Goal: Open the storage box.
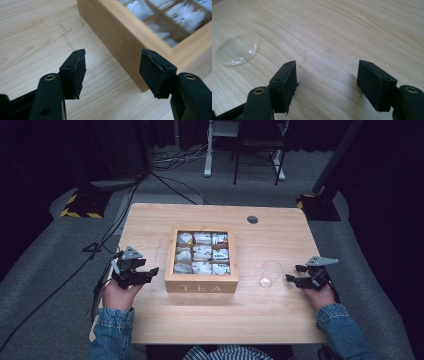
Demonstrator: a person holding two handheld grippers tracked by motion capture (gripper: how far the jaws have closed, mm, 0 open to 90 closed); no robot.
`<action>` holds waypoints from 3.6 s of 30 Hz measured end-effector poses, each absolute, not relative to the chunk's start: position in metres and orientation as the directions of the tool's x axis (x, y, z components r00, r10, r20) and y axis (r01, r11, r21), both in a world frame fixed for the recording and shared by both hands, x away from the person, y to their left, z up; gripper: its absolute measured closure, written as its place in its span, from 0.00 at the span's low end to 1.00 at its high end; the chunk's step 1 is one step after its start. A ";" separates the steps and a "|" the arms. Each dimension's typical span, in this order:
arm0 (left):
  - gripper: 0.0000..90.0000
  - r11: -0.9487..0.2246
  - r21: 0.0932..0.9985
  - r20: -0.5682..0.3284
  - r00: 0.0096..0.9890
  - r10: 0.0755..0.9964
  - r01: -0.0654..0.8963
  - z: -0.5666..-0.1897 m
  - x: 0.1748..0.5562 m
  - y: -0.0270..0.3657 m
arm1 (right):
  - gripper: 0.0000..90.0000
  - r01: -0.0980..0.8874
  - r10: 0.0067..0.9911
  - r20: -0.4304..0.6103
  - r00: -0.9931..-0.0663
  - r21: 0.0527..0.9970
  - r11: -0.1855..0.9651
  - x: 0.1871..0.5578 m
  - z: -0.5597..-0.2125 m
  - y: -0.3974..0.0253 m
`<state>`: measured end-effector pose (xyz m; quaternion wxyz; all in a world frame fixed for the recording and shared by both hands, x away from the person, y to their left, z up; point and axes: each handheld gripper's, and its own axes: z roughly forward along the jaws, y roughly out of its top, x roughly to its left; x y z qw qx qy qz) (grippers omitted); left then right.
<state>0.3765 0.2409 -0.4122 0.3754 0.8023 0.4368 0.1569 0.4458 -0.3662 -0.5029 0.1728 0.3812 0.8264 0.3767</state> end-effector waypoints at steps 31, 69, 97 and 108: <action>0.35 -0.407 0.699 -0.046 0.605 0.795 0.588 -0.438 0.357 0.192 | 0.36 0.500 0.760 0.002 -0.650 0.754 0.426 0.446 -0.503 -0.366; 0.48 -0.422 0.744 -0.007 0.638 0.770 0.518 -0.424 0.356 0.197 | 0.34 0.502 0.765 -0.001 -0.644 0.754 0.424 0.446 -0.503 -0.366; 0.44 -0.373 0.812 0.025 0.612 0.790 0.448 -0.383 0.371 0.197 | 0.33 0.509 0.773 -0.001 -0.635 0.752 0.419 0.446 -0.503 -0.366; 0.44 -0.337 0.832 0.012 0.593 0.805 0.441 -0.366 0.383 0.196 | 0.33 0.509 0.773 -0.001 -0.635 0.752 0.419 0.446 -0.503 -0.366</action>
